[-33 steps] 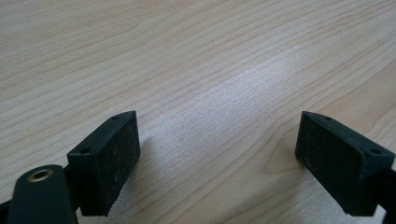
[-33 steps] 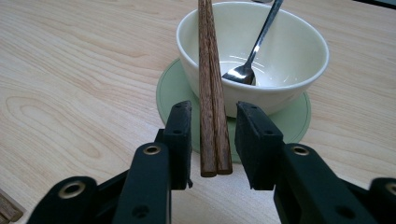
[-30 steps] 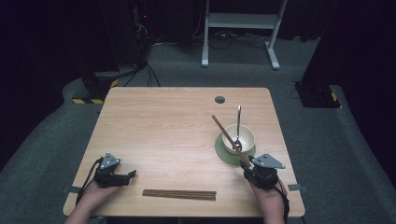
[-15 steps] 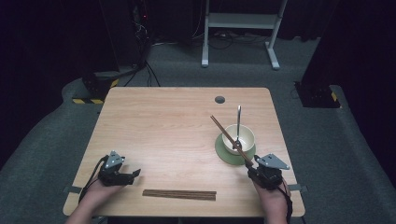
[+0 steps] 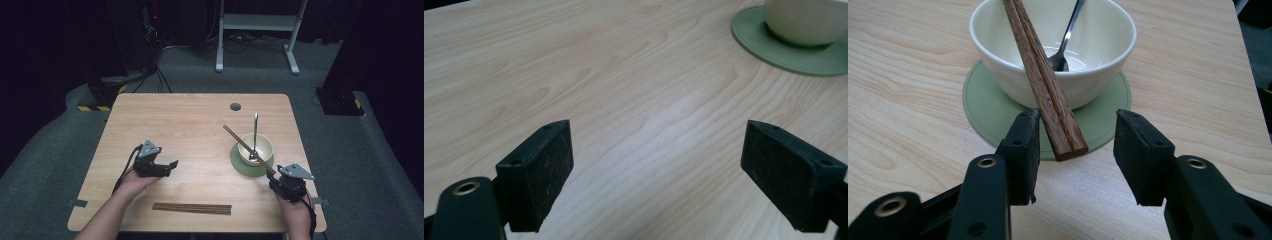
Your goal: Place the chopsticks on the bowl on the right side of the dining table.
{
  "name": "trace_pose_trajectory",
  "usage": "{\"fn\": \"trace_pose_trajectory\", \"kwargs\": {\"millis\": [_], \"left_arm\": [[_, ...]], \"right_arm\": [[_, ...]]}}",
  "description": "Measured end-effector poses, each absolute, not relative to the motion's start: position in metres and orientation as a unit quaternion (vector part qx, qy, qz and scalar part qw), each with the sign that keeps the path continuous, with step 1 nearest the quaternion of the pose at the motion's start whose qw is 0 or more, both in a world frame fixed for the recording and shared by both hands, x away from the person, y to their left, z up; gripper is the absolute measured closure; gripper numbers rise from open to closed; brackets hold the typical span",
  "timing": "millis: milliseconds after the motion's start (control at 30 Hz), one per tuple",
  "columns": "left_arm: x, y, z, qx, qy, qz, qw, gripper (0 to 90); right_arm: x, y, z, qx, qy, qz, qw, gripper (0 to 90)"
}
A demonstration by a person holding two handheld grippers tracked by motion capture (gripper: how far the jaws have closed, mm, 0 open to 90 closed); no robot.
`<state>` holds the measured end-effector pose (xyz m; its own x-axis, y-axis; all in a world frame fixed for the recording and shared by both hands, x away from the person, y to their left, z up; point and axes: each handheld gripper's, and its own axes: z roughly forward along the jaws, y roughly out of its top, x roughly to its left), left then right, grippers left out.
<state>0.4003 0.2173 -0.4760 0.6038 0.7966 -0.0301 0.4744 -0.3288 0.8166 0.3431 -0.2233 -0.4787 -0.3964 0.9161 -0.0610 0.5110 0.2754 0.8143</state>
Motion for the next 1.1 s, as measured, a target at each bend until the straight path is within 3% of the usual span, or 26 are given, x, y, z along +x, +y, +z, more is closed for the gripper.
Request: {"fn": "trace_pose_trajectory", "kwargs": {"millis": [567, 1100], "left_arm": [[0.456, 0.111, -0.472, 0.785, 0.396, 0.213, 0.426, 16.6], [0.473, 0.075, -0.478, 0.775, 0.398, 0.226, 0.436, 17.8]], "right_arm": [[0.36, -0.239, -0.479, 0.481, 0.747, 0.365, 0.278, 46.2], [0.384, -0.26, -0.471, 0.474, 0.75, 0.372, 0.273, 47.1]]}}
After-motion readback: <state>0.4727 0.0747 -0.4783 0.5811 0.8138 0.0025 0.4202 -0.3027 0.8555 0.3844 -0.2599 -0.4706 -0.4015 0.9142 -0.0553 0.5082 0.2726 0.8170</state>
